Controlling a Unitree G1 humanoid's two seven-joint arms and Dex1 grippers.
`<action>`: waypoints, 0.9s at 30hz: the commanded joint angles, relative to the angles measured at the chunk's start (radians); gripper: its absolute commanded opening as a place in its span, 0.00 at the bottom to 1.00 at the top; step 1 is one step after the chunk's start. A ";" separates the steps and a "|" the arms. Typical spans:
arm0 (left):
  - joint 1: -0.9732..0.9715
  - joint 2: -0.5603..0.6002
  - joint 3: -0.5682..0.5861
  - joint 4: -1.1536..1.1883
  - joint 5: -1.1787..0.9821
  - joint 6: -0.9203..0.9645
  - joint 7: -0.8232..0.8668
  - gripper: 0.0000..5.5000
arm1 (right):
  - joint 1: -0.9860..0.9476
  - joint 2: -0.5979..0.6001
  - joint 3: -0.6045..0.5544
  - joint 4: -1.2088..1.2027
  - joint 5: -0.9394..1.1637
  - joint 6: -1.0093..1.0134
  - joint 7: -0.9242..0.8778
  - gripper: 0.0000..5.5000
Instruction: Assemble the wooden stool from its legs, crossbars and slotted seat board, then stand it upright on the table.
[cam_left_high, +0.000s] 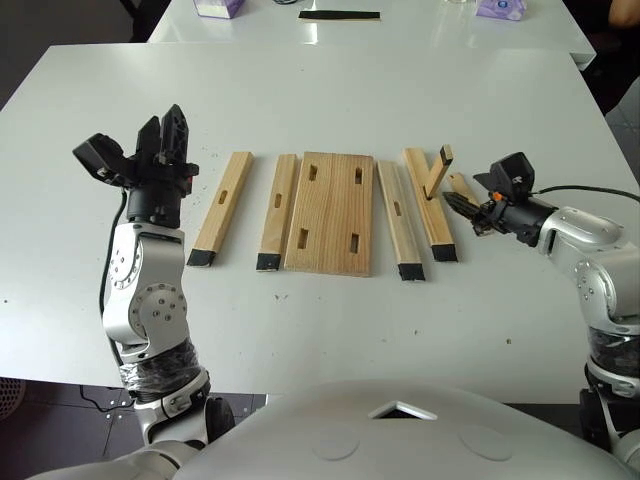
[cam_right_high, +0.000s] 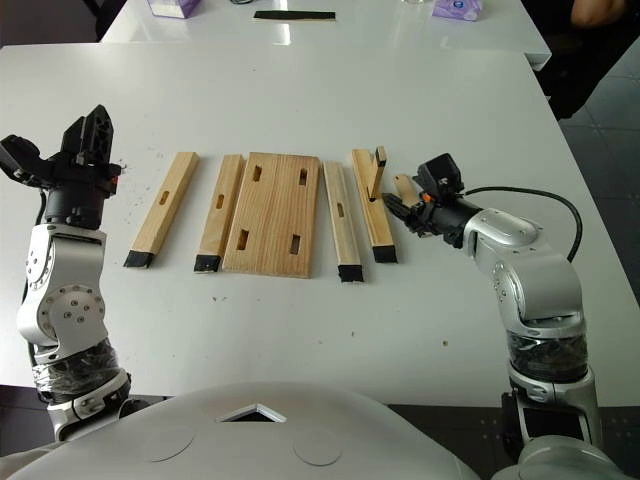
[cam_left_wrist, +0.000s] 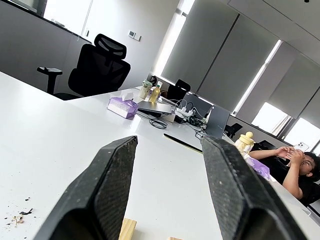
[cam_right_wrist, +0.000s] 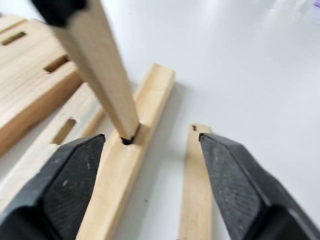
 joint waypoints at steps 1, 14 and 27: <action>-0.012 -0.002 -0.019 0.018 0.022 -0.003 0.010 0.43 | 0.077 0.021 0.064 -0.004 -0.025 0.005 -0.025 0.63; -0.054 0.023 -0.027 0.060 0.028 0.006 0.000 0.43 | 0.110 0.086 0.141 0.077 -0.095 -0.035 -0.100 0.63; -0.062 0.028 -0.040 0.072 0.038 0.011 -0.004 0.43 | 0.155 0.190 0.129 0.068 -0.144 0.003 -0.226 0.38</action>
